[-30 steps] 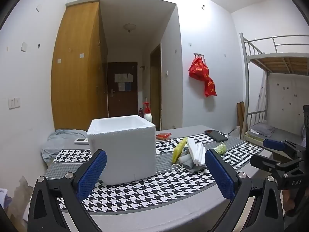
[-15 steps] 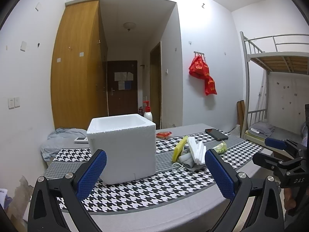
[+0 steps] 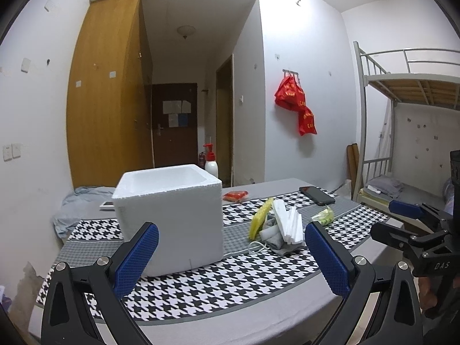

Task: Organize soft objects
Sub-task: 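Move the left tool to the folded white paper and close on it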

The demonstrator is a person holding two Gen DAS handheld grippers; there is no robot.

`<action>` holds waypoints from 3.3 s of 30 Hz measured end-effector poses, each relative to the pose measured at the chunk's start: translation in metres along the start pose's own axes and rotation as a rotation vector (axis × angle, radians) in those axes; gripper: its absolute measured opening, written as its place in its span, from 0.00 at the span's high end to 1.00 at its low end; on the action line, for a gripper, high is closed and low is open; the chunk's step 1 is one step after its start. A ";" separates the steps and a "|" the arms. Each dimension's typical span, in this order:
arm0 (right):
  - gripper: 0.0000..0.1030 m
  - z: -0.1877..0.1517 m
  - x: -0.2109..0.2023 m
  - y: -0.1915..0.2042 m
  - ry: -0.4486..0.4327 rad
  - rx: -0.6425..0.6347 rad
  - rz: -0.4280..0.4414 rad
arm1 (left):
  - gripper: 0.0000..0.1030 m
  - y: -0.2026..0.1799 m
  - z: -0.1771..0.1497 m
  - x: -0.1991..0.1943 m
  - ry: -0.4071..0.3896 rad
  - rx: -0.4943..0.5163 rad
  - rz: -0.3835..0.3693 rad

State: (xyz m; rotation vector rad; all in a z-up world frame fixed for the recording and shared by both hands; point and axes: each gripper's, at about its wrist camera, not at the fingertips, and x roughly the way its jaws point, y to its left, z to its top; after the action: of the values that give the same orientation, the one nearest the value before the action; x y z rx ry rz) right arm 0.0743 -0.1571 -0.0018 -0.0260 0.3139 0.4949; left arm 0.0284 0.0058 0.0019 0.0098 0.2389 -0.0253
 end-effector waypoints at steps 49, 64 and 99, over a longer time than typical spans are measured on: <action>0.00 -0.009 0.100 -0.108 0.207 0.101 -0.069 | 0.02 -0.072 -0.002 0.176 0.359 0.001 -0.237; 0.00 -0.014 0.108 -0.136 0.225 0.128 -0.071 | 0.02 -0.098 -0.006 0.219 0.443 0.032 -0.205; 0.00 -0.020 0.127 -0.155 0.285 0.137 -0.069 | 0.86 -0.100 -0.009 0.233 0.488 0.025 -0.207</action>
State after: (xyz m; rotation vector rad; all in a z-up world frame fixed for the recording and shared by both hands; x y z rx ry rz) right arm 0.2473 -0.2364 -0.0671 0.0259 0.6233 0.4002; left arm 0.2503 -0.0993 -0.0630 0.0164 0.7266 -0.2338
